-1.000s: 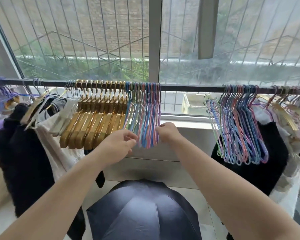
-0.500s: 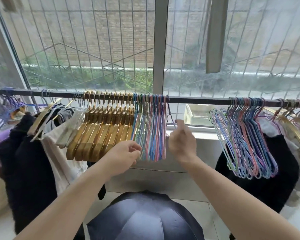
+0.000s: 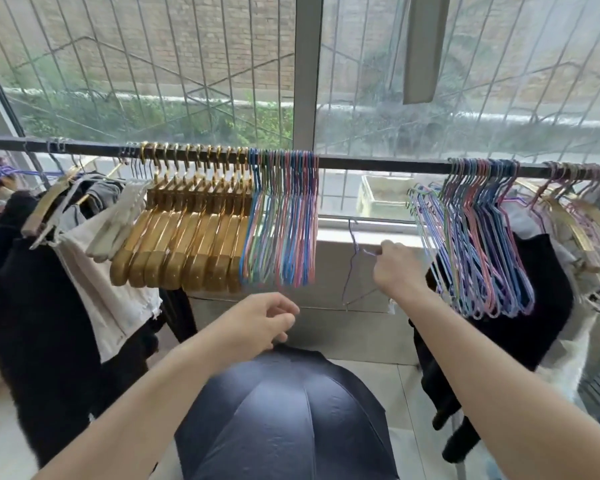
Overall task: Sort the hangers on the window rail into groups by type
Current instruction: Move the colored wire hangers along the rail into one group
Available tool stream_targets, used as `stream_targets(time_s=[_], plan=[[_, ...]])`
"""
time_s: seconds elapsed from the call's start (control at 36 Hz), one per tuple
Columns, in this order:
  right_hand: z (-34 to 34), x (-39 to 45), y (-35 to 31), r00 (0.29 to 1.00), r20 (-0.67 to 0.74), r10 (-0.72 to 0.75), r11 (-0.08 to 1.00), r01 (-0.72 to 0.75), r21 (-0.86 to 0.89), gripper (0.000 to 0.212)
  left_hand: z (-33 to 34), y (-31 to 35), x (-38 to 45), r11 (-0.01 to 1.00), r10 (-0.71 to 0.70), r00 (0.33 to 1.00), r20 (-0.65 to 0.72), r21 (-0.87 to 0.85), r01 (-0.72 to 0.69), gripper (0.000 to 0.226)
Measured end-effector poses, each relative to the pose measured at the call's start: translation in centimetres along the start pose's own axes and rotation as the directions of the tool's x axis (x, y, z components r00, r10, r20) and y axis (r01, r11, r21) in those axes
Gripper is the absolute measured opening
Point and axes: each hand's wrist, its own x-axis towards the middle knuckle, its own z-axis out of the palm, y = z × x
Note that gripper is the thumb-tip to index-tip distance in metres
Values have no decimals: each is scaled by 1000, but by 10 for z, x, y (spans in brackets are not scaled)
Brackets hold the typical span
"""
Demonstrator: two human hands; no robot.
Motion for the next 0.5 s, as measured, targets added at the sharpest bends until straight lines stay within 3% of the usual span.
stream_targets(time_s=[0.11,0.17,0.25,0.28,0.33,0.42,0.5], plan=[[44,-44,38,968,247,34,999,-39,15,37,58,-49,13,986,-165,982,91,18,164,15],[53,-67,46,919,388,70,984,-127,122,34,90,-74,18,967,-252,959,133,65,245,25],[46,-101,54,801,592,91,852,-370,371,26,125,-102,19,927,-375,915,148,39,374,79],[41,-109,58,767,639,49,809,-406,425,23,132,-110,18,914,-405,908,112,81,398,98],[27,-119,64,713,696,-78,743,-425,518,21,138,-129,21,904,-417,908,45,125,409,113],[16,-125,71,696,689,-205,617,-454,643,20,132,-158,18,888,-452,892,19,98,449,94],[16,-127,83,719,662,-211,463,-523,716,22,119,-173,5,904,-428,899,87,34,427,39]])
